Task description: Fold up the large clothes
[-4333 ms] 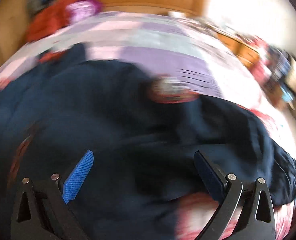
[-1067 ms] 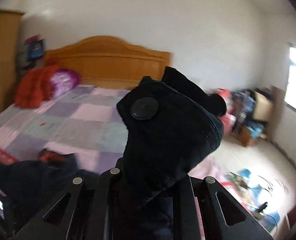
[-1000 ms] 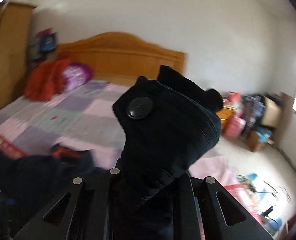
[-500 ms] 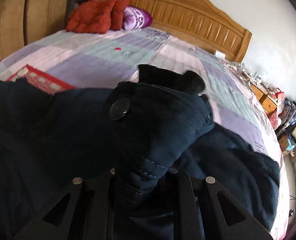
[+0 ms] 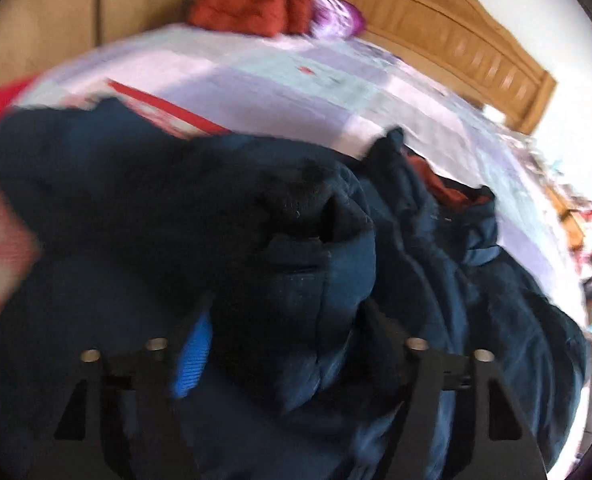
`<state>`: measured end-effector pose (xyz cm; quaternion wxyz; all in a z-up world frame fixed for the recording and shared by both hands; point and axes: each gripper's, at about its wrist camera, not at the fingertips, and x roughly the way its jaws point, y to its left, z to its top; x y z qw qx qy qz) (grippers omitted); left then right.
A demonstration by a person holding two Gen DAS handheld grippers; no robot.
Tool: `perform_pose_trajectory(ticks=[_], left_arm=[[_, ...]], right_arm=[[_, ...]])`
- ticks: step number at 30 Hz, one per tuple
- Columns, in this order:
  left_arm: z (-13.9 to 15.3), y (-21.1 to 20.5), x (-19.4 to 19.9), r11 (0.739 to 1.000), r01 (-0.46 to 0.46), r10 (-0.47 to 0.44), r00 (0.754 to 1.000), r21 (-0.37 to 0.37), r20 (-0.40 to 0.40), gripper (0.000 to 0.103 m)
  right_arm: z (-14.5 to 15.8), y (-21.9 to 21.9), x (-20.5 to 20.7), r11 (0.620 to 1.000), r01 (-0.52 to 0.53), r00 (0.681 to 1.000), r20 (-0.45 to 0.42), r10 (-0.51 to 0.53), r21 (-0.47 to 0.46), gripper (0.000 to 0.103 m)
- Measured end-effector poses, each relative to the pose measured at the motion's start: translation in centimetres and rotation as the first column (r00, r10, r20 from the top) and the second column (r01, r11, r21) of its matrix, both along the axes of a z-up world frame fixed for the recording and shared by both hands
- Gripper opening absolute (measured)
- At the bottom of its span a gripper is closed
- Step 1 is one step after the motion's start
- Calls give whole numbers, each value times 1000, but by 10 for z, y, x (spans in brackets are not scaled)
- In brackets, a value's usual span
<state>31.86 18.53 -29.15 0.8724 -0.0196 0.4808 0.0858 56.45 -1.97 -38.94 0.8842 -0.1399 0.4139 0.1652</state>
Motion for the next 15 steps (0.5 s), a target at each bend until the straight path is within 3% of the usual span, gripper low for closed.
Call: perform_pose_trajectory(ticks=[5,10,12,15], left_arm=[[8,-16,15,1000,8,-8,1000,-8,13,103],[20,-56,50,997,80,-79,996,-22,47,103],[30,-89,79,989,146,-145,986,-10,80,103],[41,-137,124,975,224,-223,968,-2,112,103]], right_arm=[[38,-42,-65,988,-5,1000,21,2,154,84],[45,-133,-107,985,169,984,49,-171,41,84],[43,-176,-107,967,252,966,62,-250,-36,84],[44,-223,-90,938,336,939,100,-328,-79,84]])
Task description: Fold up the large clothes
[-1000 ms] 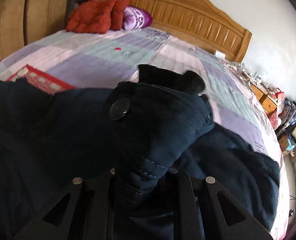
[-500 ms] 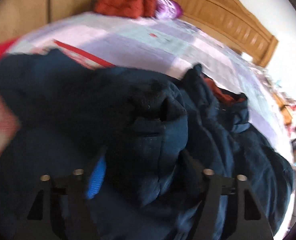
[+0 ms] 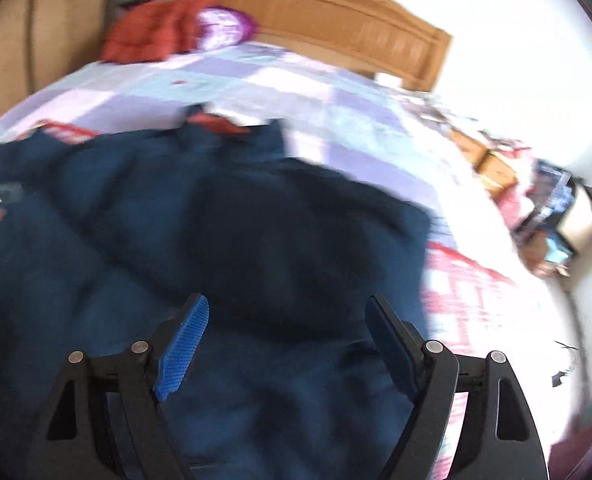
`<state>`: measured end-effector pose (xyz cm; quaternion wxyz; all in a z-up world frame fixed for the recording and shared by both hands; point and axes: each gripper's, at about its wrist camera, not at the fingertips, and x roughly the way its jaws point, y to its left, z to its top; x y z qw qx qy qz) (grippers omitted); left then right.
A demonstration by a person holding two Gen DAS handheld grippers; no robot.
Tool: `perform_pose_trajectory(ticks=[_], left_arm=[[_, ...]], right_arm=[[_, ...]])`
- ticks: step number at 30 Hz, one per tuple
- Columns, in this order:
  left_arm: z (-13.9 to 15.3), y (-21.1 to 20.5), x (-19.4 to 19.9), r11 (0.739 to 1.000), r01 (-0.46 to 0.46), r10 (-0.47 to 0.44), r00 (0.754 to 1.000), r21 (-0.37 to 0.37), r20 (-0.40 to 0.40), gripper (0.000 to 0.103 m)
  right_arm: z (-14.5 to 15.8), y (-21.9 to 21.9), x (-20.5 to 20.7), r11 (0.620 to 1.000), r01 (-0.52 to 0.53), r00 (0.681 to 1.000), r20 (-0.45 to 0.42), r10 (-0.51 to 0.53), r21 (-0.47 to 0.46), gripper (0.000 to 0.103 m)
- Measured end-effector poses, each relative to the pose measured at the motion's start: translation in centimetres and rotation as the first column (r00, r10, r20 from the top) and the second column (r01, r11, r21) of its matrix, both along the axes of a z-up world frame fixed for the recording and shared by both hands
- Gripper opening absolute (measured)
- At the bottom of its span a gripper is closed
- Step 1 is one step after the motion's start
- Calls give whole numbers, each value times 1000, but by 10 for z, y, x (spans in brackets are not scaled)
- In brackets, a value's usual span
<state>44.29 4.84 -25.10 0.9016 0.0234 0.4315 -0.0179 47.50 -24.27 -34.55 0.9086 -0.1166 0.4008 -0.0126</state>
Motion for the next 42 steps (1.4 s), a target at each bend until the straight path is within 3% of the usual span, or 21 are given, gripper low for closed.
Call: perform_pose_trajectory(ticks=[5,7,9,11,12,13,14,15,18,21,24,27,29,33,36,38,42], left_arm=[[-14,-60,74,999,25,-25,1000,21,-17,103],[-43,-61,101,995,-30,38,996,92,-81,103],[-78,-46,118,986,-89,114,977,142,-179,103],[-105,-6,122,983,-168,142,954,-80,-265,103],[-105,-1,118,980,-178,150,956,-92,-251,103],[-104,-7,115,987,-152,138,966,-49,-221,103],[-102,-18,108,993,-113,117,979,32,-164,103],[-103,-23,104,993,-101,110,985,68,-136,103],[-107,-20,103,992,-123,127,982,36,-142,103],[-104,-25,99,992,-104,113,986,75,-123,103],[-85,-35,92,987,-103,116,988,124,-102,103],[-52,-57,72,999,-3,2,1000,54,12,103],[-43,-77,73,997,70,-71,996,25,48,103],[-61,-123,107,987,157,-155,986,32,-56,103],[-92,-123,126,986,153,-140,977,70,-158,103],[-90,-109,126,990,125,-115,985,70,-131,103],[-88,-64,124,990,31,-21,997,136,-79,103]], right_arm=[[4,-36,62,998,64,995,81,-66,22,84],[-5,-34,86,999,42,996,75,-43,18,84],[-27,-41,110,999,42,999,10,-43,34,84],[-63,-73,131,992,123,987,-111,-119,39,81],[-72,-94,133,982,164,980,-133,-151,93,81],[-77,-114,131,969,203,974,-131,-185,139,80],[-82,-126,129,963,242,965,-127,-228,115,80],[-86,-136,128,956,261,961,-129,-245,131,85],[-99,-170,126,909,320,941,-198,-273,267,91],[-92,-151,127,955,262,960,-134,-245,136,91],[-72,-123,121,972,235,972,-15,-235,-30,89],[-46,-96,107,988,150,984,97,-146,-35,89],[-31,-68,111,998,68,986,153,-65,-17,89],[-29,-20,150,995,-75,996,62,70,72,89],[-48,-15,182,994,-39,999,-30,42,102,89],[-67,-34,194,998,23,994,-106,-16,59,85],[-79,-102,195,988,149,983,-109,-145,27,84]])
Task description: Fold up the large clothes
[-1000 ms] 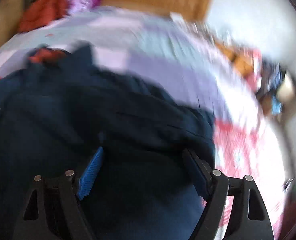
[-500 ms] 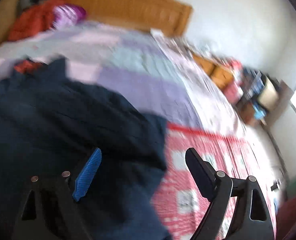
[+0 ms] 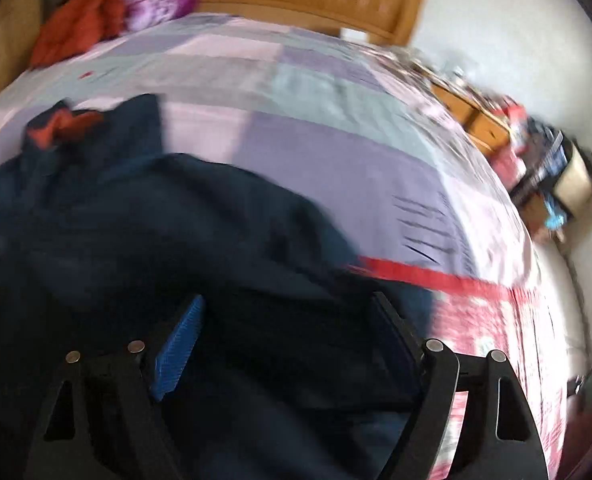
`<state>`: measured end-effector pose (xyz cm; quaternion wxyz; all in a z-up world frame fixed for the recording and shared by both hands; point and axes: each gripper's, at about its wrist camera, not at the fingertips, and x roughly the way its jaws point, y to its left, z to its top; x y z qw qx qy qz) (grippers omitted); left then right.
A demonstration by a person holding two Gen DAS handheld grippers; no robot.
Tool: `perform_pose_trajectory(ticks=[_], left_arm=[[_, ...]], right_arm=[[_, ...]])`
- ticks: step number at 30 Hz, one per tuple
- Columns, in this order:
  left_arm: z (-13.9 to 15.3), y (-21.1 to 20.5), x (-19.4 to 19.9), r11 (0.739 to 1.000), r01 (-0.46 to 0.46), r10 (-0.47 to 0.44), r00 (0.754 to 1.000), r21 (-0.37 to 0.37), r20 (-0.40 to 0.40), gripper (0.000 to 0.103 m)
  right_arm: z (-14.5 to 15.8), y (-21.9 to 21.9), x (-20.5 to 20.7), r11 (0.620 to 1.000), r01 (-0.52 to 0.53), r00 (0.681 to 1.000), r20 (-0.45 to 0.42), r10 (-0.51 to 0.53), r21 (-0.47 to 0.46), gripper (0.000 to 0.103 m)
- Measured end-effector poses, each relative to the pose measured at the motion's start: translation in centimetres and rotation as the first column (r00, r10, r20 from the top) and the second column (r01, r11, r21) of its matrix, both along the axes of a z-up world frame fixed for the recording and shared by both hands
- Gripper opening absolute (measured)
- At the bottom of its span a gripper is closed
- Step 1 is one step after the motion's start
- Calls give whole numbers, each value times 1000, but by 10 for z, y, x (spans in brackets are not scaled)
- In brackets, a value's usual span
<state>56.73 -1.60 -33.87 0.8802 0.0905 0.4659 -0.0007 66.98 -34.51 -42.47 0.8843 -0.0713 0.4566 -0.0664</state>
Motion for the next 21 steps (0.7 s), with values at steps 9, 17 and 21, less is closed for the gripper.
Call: perform_pose_trajectory(ticks=[9,17,21], left_arm=[[9,29,-27,997,-72,72,997,-34,-8,103],[-3,-11,-91,993,116,-115,992,-16,42,103],[4,8,-100,994,113,-113,992,-1,51,103]], right_arm=[[13,-25,-40,995,82,994,72,-86,58,82],[3,61,-114,992,-126,989,83,124,16,82],[-6,-7,-120,993,106,992,67,-109,47,80]])
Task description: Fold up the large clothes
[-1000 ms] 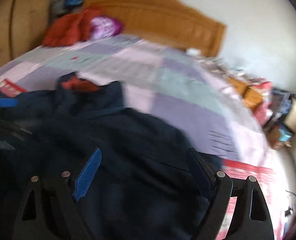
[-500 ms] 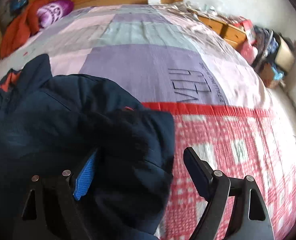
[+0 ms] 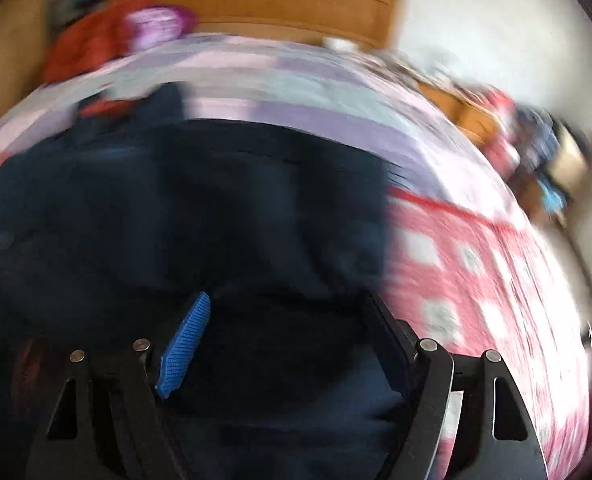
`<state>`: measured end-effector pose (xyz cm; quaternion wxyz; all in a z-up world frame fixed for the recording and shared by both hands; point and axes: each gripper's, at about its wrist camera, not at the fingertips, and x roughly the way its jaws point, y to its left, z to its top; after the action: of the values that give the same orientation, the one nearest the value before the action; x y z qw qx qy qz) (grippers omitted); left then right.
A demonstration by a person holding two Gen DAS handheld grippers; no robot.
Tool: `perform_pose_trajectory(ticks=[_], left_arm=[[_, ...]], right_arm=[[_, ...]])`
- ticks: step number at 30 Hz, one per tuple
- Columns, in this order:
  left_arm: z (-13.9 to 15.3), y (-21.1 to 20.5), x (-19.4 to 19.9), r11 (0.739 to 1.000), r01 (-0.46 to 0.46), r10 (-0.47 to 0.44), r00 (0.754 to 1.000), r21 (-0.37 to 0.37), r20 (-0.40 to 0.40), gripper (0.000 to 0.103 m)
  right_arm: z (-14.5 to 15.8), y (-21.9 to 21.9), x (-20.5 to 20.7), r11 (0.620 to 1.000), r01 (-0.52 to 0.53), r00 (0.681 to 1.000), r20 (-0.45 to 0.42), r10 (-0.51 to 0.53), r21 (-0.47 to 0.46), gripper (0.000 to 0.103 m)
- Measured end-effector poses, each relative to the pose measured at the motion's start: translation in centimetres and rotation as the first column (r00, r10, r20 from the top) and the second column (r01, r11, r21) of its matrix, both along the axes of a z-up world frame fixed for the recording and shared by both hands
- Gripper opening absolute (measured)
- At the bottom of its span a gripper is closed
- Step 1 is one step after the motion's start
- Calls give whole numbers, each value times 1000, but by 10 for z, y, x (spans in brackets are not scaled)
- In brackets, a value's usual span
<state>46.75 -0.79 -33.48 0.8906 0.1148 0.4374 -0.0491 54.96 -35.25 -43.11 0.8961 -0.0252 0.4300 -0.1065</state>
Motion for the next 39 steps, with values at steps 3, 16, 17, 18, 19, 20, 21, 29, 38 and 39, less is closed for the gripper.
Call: perform_pose_trajectory(ticks=[3,16,17,18,19,20,21,29,38,39], left_arm=[[3,-2,-4,1000,15,-15,1000,14,5,103],[13,56,-37,988,-82,78,996,-132,-36,103],[15,62,-41,988,-104,101,994,-110,-29,103],[16,72,-46,986,-126,124,992,-108,-27,103],[18,82,-49,982,-140,138,990,-129,-30,103],[21,93,-52,977,-159,157,987,-144,-28,103],[25,109,-57,972,-191,191,981,-140,-14,103],[29,239,-43,891,-442,442,897,-103,-23,103],[20,409,-28,658,-713,712,694,-240,-108,103],[19,429,-30,611,-739,737,662,-286,-135,103]], right_arm=[[-7,-57,-9,988,118,993,-36,-115,97,82],[28,6,-25,998,62,998,30,-61,-30,82],[32,21,-22,999,33,999,44,-32,-17,82],[33,33,-17,1000,10,999,50,-10,-7,82],[34,55,-8,999,-30,998,55,29,13,82],[35,72,-1,998,-54,997,61,52,30,82],[36,85,5,997,-69,996,64,66,46,82],[-15,197,69,992,-125,990,-65,123,-26,86],[-29,192,62,994,-106,994,1,106,-13,87],[-28,192,61,994,-104,995,3,104,-16,87]])
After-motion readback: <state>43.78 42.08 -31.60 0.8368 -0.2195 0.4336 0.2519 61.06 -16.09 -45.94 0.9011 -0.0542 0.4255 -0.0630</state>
